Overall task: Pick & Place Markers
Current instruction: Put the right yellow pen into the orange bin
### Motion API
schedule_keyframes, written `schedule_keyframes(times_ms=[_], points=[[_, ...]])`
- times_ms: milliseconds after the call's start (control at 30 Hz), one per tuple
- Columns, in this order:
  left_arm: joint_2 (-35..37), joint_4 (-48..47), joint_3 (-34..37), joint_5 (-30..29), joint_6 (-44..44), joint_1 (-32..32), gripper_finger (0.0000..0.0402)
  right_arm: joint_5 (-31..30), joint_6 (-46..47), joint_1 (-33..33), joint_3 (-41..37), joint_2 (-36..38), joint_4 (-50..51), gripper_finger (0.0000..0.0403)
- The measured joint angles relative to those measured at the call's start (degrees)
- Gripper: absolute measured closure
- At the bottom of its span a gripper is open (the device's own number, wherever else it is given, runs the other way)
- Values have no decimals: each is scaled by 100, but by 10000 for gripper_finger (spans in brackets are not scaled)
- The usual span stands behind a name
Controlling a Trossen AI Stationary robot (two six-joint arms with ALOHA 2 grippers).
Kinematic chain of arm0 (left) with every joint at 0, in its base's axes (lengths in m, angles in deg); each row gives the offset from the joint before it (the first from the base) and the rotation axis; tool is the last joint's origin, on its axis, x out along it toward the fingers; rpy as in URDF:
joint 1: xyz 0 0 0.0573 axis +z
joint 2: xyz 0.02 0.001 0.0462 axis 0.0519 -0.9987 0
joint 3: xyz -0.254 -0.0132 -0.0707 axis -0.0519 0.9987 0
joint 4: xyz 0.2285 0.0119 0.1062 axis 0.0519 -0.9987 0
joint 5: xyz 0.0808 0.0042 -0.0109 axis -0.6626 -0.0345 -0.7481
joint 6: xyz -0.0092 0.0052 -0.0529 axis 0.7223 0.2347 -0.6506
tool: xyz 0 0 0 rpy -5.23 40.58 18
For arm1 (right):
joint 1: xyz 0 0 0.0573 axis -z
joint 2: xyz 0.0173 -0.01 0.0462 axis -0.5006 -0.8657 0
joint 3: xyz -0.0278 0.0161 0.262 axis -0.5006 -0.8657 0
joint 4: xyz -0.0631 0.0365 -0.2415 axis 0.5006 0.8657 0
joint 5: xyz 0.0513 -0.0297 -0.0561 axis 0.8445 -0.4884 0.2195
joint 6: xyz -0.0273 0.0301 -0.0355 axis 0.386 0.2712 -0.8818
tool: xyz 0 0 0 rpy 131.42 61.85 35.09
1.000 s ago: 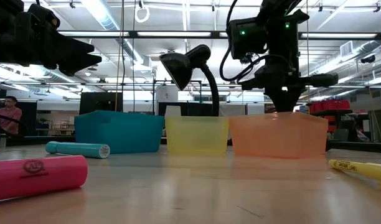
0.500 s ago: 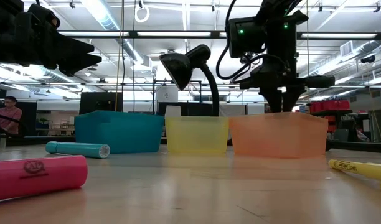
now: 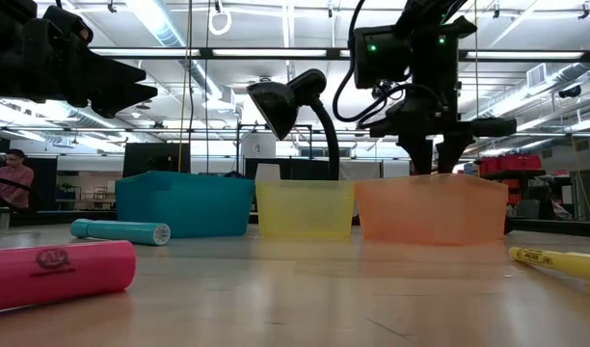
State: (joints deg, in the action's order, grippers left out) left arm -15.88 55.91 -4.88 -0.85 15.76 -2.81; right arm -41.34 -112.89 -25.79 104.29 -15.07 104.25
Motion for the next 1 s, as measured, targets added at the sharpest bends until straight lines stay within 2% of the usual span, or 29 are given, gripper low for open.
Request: schedule_keyframes(times_ms=[600, 1000], points=[[2, 1, 0, 2, 0, -2, 115, 1, 21, 0, 14, 369, -14, 298], [1, 1, 0, 1, 0, 0, 115, 64, 1136, 0, 826, 660, 182, 298]])
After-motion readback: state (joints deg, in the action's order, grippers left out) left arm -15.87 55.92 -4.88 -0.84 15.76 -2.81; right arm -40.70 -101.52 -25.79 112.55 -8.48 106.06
